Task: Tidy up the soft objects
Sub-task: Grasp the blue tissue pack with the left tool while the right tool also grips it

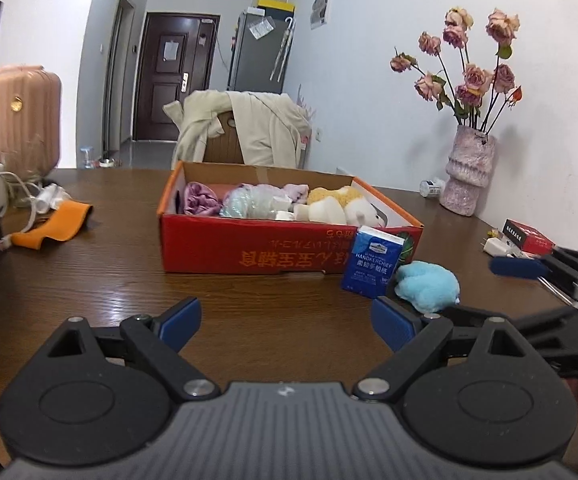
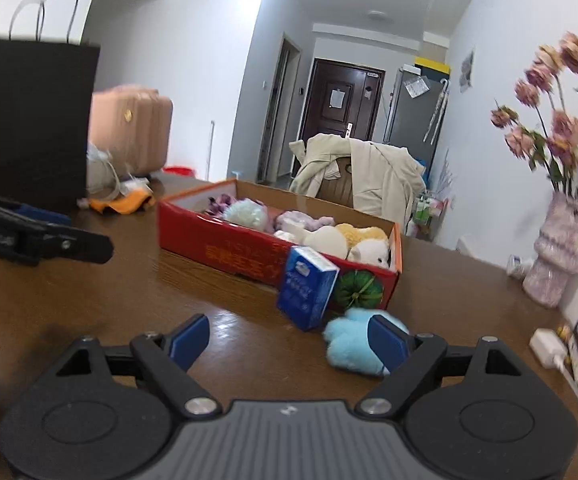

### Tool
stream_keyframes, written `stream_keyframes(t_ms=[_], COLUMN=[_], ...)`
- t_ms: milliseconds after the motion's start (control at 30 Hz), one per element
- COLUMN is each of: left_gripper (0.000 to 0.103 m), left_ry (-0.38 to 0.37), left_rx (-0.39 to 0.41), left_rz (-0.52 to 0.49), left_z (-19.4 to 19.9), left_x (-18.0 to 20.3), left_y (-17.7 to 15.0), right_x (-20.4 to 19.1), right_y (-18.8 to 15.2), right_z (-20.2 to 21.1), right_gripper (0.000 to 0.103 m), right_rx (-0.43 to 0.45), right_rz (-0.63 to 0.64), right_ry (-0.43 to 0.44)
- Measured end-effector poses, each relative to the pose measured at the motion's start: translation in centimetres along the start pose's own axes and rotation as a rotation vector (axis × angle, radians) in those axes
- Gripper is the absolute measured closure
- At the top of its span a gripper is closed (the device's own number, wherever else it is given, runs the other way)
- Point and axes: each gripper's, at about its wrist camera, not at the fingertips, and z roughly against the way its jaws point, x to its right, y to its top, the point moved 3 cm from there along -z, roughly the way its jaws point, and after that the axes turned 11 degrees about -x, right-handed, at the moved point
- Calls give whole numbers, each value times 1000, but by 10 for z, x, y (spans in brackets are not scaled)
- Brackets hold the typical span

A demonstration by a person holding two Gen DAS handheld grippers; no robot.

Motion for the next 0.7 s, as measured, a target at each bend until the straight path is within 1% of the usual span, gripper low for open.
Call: stream_keyframes(t_ms=[100,167,300,367,400,433,467,533,600,667,700], left_gripper=[10,10,10,10,10,10,10,10,10,12,14], left_ry=[-6,-11,-25,-31,-34,-38,-43,-65,-88,-105,-115], left_rx=[-16,-28,-57,-73,-84,-92,-100,-112,-121,-140,-153], left_rz=[10,17,34,43,48,54,58,67,76,83,79], left_z=[-21,-36,-63,-75,-81,-86,-90,-96,-101,-107,-111], left_x=[1,2,0,-1,-2,-2,-3,-4,-2,1,3], left_y=[9,16,24,26,26,26,26,27,27,27,27], right_x=[9,17,32,37,39,42,45,56,65,72,73], right_y=[16,27,42,46,47,47,46,42,35,24,20], right_z=[-29,-50,-86,-98,-103,-106,-107,-108,-109,-110,-109], right_gripper=[23,32,38,50,62,77,79,81,82,81,80], right_rx=[-3,-23,-42,-47,-53,-60,-59,-76,-101,-120,-131], right_rz=[-4,-19,-52,-68,-83,-103,-144,-297,-454,-583,-609], right_ry=[11,19,34,38,59,97,148,291,388,435,425])
